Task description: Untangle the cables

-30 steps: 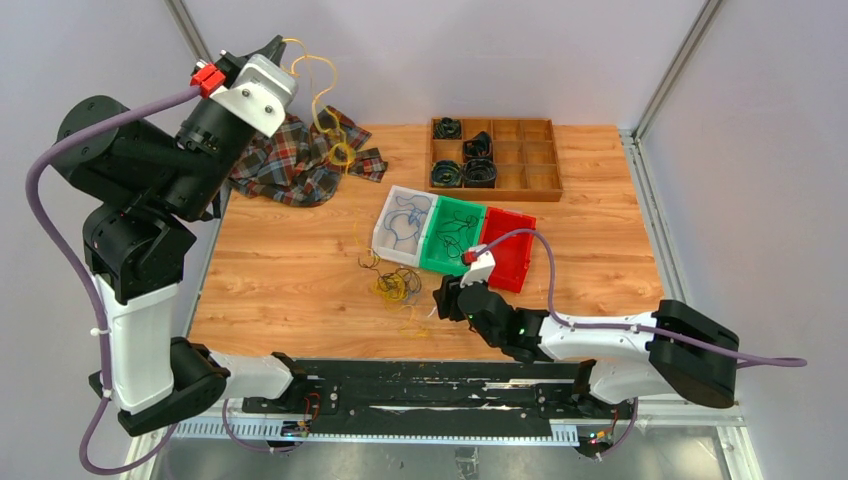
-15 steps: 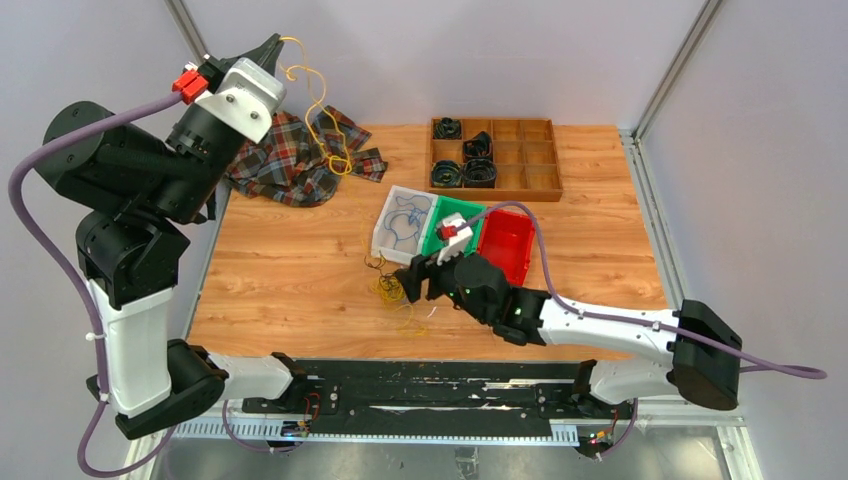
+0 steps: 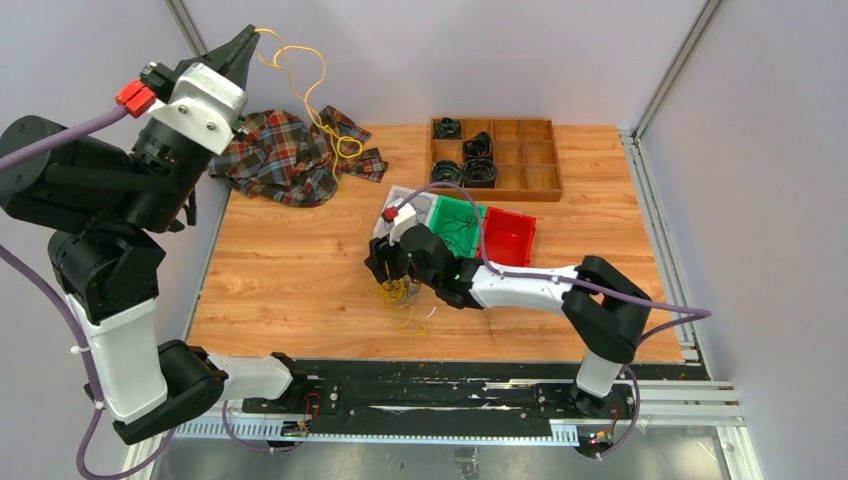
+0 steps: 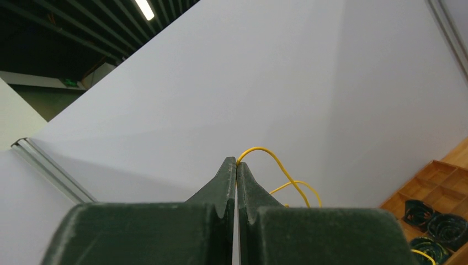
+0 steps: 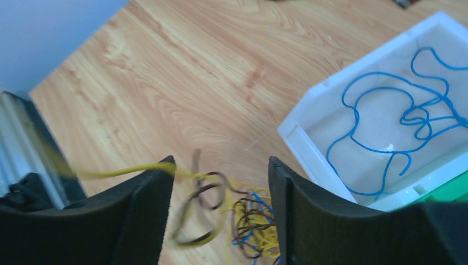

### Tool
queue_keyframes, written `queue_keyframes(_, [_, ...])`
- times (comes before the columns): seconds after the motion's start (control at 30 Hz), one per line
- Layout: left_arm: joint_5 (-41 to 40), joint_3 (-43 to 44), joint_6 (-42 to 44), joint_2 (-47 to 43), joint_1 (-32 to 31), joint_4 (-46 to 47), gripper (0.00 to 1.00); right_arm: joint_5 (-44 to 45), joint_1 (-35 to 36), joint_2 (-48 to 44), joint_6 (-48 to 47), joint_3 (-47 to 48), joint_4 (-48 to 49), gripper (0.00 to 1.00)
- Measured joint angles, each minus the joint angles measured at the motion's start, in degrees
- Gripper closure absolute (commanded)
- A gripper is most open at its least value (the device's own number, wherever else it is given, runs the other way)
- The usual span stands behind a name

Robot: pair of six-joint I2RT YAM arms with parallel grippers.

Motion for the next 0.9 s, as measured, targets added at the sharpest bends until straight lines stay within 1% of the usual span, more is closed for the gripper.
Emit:
queue_keyframes(0.07, [-0.11, 1.07, 0.48, 0.0, -0.02, 0.02, 0.99, -0.63, -1.03, 2.67, 0.68, 0.0, 0.09, 0.52])
queue_keyframes(0.1, [-0.37, 1.77, 0.92, 0.0, 0.0, 0.02, 0.99, -0.92, -1.25, 3.78, 1.14, -0.07, 0.24, 0.59])
queue_keyframes(0.13, [-0.63, 2.29, 1.38, 0.0, 0.0, 0.11, 0.99, -1.09, -1.29, 4.66, 1.49, -0.28, 0.55, 0.65])
queue_keyframes(0.17, [-0.94, 2.71, 1.73, 0.0, 0.0, 0.22, 1.0, -1.33, -1.29, 5.46, 1.95, -0.63, 1.05, 0.75])
queue_keyframes(0.2, [-1.44, 2.99, 2.27, -0.02, 0.0, 0.66, 1.0, -1.7, -1.29, 6.29, 2.71, -1.2, 1.75, 0.83])
queue_keyframes(0.27, [-2.54, 3.13, 3.5, -0.37, -0.02, 2.21, 0.99, -2.08, -1.27, 7.48, 4.11, -2.86, 2.69, 0.96])
queue_keyframes(0.3, [-3.15, 3.13, 4.04, -0.59, 0.0, 3.15, 0.99, -2.23, -1.27, 7.89, 4.66, -3.76, 3.26, 0.98])
queue_keyframes(0.33, [-3.61, 3.1, 4.61, -0.79, 0.0, 4.13, 0.99, -2.32, -1.27, 8.33, 5.57, -4.87, 3.85, 0.98])
queue_keyframes(0.37, [-4.13, 3.1, 5.14, -0.94, 0.0, 5.42, 1.0, -2.4, -1.27, 8.63, 6.14, -5.86, 4.2, 0.94])
queue_keyframes(0.47, [-4.79, 3.13, 6.16, -1.29, -0.02, 8.0, 0.99, -2.64, -1.27, 8.98, 7.74, -8.09, 5.14, 0.76])
queue_keyframes(0.53, [-4.68, 2.71, 6.21, -1.68, 0.0, 8.13, 0.99, -2.95, -1.27, 8.46, 8.0, -9.09, 5.6, 0.61])
queue_keyframes(0.63, [-3.48, -2.27, 5.53, -4.28, 0.0, 7.1, 1.0, -3.74, -1.27, 5.68, 8.0, -9.88, 4.79, 0.42])
queue_keyframes(0.7, [-2.1, -5.95, 4.74, -6.08, -0.02, 5.9, 1.0, -4.7, -1.27, 1.55, 7.52, -10.16, 3.41, 0.28])
queue_keyframes(0.77, [-0.2, -10.73, 3.65, -8.22, -0.02, 4.15, 0.99, -5.73, -1.27, -4.59, 6.58, -10.14, 2.12, 0.23])
queue_keyframes(0.9, [3.41, -17.18, 1.88, -10.71, 0.0, 0.04, 0.99, -7.61, -1.27, -16.44, 3.85, -8.59, -1.4, 0.21])
